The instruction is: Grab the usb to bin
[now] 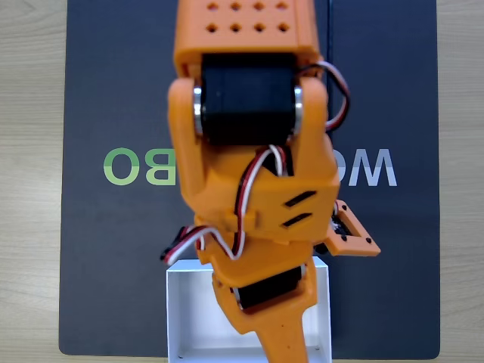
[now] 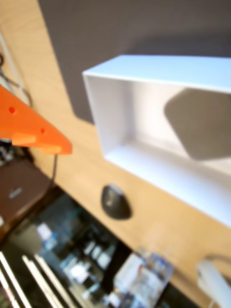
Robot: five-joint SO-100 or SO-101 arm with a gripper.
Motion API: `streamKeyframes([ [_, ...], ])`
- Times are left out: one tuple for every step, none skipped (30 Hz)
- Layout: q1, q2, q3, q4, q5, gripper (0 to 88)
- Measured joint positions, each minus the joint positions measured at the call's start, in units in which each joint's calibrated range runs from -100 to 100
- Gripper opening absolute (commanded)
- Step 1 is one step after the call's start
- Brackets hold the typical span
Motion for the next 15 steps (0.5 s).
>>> streamKeyframes([
  [0.0, -2.5, 0.99, 0.0, 0.0, 32.5],
  [0.09, -5.27, 2.26, 0.0, 0.0, 26.6],
  [0.18, -8.14, 3.8, 0.0, 0.0, 20.6],
  [0.35, -11.01, 5.51, -0.26, 0.0, 14.6],
  [0.62, -14.15, 7.41, -0.43, 0.0, 8.7],
  [0.71, -17.3, 9.58, -0.43, 0.0, 3.4],
  [0.8, -20.44, 11.93, -0.52, 0.0, 0.3],
  [0.8, -23.77, 14.55, -0.6, 0.0, 0.8],
  [0.8, -27.2, 17.26, -0.6, 0.0, 1.9],
  [0.71, -30.53, 20.24, -0.6, 0.0, 1.9],
  [0.62, -34.04, 23.41, -0.52, 0.0, 1.4],
  [0.53, -37.47, 26.48, -0.43, 0.0, 0.9],
  [0.44, -40.61, 29.64, -0.26, 0.0, 0.9],
  [0.35, -43.76, 32.99, 0.17, 0.0, 0.9],
  [0.27, -46.81, 36.15, 0.78, -0.1, 0.9],
])
